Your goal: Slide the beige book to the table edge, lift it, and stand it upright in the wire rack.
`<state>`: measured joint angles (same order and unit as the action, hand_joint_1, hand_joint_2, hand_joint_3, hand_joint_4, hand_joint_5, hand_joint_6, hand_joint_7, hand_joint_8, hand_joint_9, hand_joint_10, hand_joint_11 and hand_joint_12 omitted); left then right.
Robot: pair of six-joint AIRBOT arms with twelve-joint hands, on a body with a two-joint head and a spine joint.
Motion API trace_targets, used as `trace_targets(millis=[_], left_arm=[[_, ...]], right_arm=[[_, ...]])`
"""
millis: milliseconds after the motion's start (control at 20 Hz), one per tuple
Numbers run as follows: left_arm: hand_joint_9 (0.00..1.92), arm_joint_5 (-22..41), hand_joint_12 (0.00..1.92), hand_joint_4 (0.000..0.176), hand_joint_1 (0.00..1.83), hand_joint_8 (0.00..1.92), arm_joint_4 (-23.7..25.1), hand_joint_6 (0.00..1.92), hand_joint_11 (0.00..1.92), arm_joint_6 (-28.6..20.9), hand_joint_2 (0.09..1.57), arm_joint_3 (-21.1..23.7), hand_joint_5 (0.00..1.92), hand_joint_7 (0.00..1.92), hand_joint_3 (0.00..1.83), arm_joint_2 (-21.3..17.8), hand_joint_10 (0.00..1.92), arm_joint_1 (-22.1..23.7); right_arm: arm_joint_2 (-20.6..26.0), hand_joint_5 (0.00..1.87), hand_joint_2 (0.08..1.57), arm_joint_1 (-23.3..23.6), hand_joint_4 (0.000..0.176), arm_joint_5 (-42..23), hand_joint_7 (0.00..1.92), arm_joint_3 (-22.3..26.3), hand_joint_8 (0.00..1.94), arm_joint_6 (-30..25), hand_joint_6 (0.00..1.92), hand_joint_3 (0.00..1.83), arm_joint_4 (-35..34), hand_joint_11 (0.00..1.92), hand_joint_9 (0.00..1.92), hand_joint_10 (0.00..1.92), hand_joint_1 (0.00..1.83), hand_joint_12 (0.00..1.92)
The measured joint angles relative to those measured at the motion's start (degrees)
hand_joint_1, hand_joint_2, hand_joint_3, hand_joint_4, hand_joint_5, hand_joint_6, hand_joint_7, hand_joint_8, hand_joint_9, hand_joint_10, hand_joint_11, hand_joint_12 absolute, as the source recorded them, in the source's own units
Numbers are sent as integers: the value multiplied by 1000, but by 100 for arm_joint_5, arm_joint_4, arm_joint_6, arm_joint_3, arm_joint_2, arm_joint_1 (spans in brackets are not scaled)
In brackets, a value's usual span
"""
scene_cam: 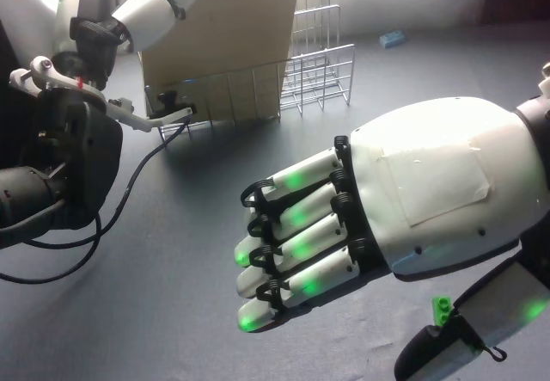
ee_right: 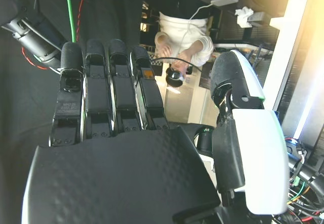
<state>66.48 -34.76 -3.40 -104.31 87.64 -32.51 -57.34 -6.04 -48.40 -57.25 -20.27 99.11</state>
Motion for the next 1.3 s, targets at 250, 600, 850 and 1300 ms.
trace_targets(millis=[250,600,850,1300], left_arm=[[471,46,1095,0,772,2,31,1,83,44,1041,76,588,495,0,-31,60,-92],[374,302,1072,36,689,0,-17,0,7,109,1022,369,436,344,0,-251,6,-289],[352,404,1045,30,726,5,15,3,0,247,996,730,393,310,0,-365,4,-302],[373,472,1011,36,770,7,17,10,0,455,965,1130,401,336,0,-710,12,-645]], right_arm=[[24,307,1180,0,0,0,330,9,3,-2,3,1,0,0,322,4,320,800],[59,293,1183,-66,0,-2,323,11,1,-9,3,0,0,0,312,3,321,795],[59,298,1177,-66,0,0,321,11,3,-9,3,0,4,0,315,3,329,789],[66,301,1176,-105,0,-7,331,39,3,-9,3,0,-7,0,323,5,340,799]])
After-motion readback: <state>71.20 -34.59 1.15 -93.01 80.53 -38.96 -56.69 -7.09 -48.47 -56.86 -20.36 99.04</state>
